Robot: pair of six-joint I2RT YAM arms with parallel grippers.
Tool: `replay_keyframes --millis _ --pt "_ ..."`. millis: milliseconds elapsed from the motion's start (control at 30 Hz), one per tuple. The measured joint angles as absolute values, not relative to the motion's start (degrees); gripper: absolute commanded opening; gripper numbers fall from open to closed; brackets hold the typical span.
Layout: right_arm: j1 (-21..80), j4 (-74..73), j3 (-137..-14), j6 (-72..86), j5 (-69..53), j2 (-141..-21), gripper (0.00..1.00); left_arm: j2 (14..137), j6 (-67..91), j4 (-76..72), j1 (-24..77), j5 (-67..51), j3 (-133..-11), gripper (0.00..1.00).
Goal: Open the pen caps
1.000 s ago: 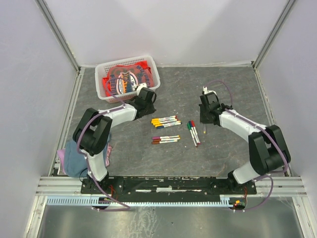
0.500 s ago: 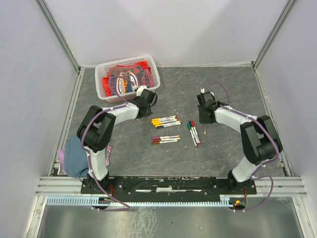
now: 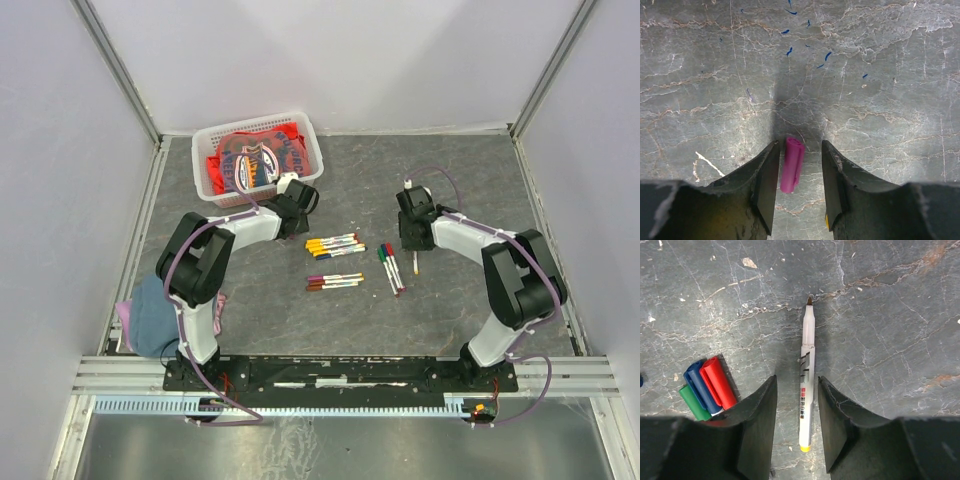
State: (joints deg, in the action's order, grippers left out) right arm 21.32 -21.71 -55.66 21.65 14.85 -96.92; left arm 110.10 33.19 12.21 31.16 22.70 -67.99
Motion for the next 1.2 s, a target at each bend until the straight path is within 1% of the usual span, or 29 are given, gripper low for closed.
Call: replay_keyframes --millis 200,400,567,867,1200 --pt "22.39 -21.74 -54.76 21.63 15.14 -92.73 0.47 110.1 33.19 12.12 31.22 22.68 -67.99 0.48" --pt "26.41 -21.78 -53.65 21.63 15.55 -88.47 0.47 110.02 33.23 11.84 31.24 22.59 -67.83 0.5" --pt "28.42 -21.85 -52.01 21.65 15.27 -88.03 0.46 108.55 33.26 11.6 31.24 22.55 -65.98 0.51" --pt "29.15 -21.91 -49.63 21.67 14.66 -88.03 0.42 105.75 33.36 11.66 31.24 22.44 -62.96 0.53" --pt "30.28 -21.65 -48.84 21.82 13.56 -88.03 0.41 104.2 33.85 10.96 31.24 21.89 -62.48 0.54"
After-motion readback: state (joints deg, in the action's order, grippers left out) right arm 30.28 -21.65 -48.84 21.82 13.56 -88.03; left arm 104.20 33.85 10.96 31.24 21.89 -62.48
